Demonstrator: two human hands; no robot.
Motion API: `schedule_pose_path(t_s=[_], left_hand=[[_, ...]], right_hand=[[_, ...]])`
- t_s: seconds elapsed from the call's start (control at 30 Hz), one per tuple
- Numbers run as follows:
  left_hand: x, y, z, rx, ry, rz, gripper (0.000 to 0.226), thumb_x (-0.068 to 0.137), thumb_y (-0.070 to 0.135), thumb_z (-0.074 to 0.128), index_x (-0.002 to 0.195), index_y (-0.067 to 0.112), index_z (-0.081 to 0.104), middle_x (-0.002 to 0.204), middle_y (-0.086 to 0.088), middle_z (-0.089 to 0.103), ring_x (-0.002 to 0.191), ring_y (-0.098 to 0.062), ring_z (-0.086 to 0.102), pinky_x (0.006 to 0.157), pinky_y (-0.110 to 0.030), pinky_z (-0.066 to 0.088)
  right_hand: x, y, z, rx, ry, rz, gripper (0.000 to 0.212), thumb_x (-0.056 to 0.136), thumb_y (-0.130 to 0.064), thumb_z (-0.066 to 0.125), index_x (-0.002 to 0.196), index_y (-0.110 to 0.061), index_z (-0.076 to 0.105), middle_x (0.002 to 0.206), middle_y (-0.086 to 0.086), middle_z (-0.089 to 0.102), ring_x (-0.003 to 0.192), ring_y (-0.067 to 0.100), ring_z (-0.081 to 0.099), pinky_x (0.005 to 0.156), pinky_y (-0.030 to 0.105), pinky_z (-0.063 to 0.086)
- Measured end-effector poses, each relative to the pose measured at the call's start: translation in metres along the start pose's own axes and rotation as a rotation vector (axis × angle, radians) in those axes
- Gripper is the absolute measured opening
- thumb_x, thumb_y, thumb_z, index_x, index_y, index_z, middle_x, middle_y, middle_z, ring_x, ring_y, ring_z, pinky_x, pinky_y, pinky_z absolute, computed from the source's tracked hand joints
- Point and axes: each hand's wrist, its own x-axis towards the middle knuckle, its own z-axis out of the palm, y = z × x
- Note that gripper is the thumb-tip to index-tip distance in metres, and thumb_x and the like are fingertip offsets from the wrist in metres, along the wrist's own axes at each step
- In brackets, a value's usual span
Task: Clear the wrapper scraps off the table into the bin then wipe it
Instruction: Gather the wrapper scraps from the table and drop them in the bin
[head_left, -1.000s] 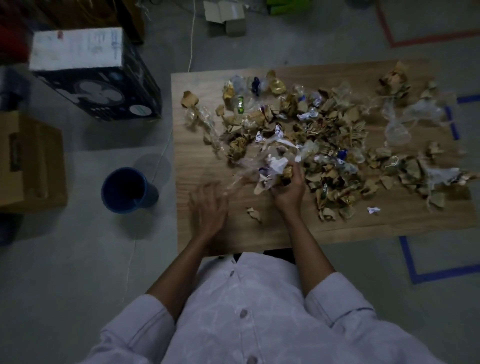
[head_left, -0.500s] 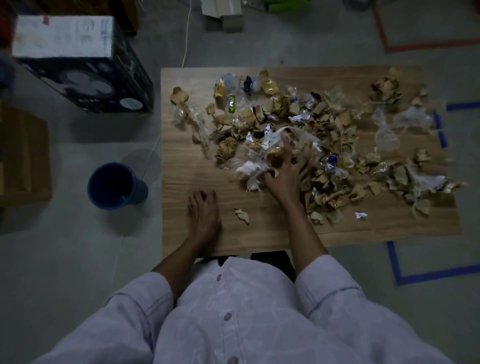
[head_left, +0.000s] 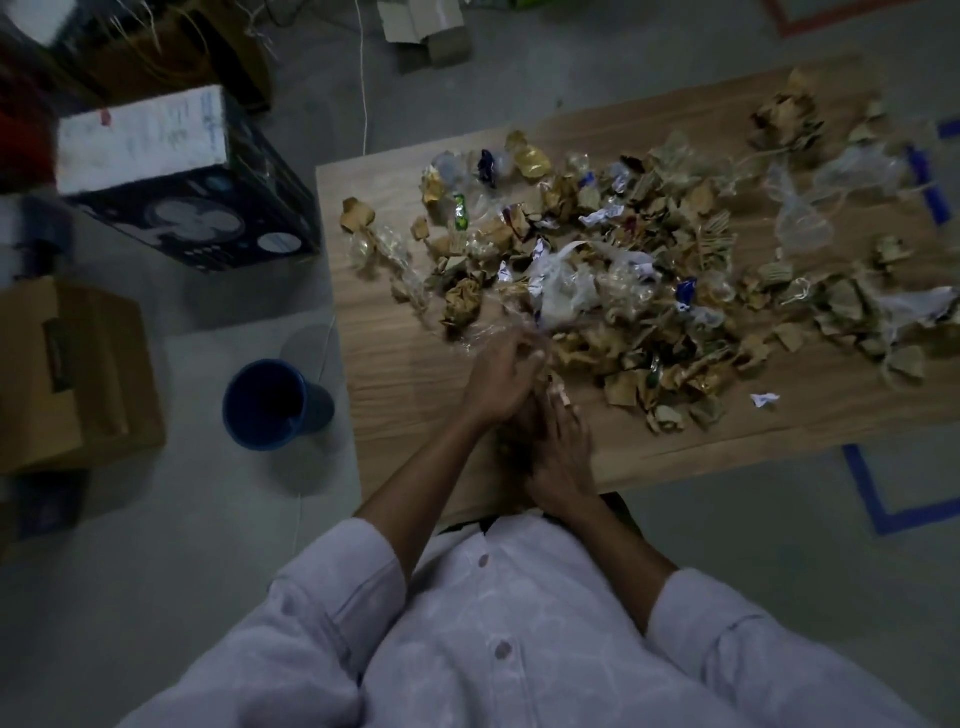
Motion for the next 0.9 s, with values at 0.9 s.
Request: schedule_pose_path(t_s=[0.9], left_hand=[[0.042,0.063,0.014,-0.347,0.156,-0.297,0.043,0.093,0.001,0.054,0.133,0.016,0.052,0.119,-0.01,0.068,0.101,-0.031,0.07,0.078,-0.048,0.062]], right_hand=[[0.131,0.002,-0.124,0.214,0.378,0.143,0.056,0.071,0.007,0.067,0.123,-0.016,0.062,0.137,0.021,0.05,0.131,0.04,0.042,0.097,0.039,0.046]])
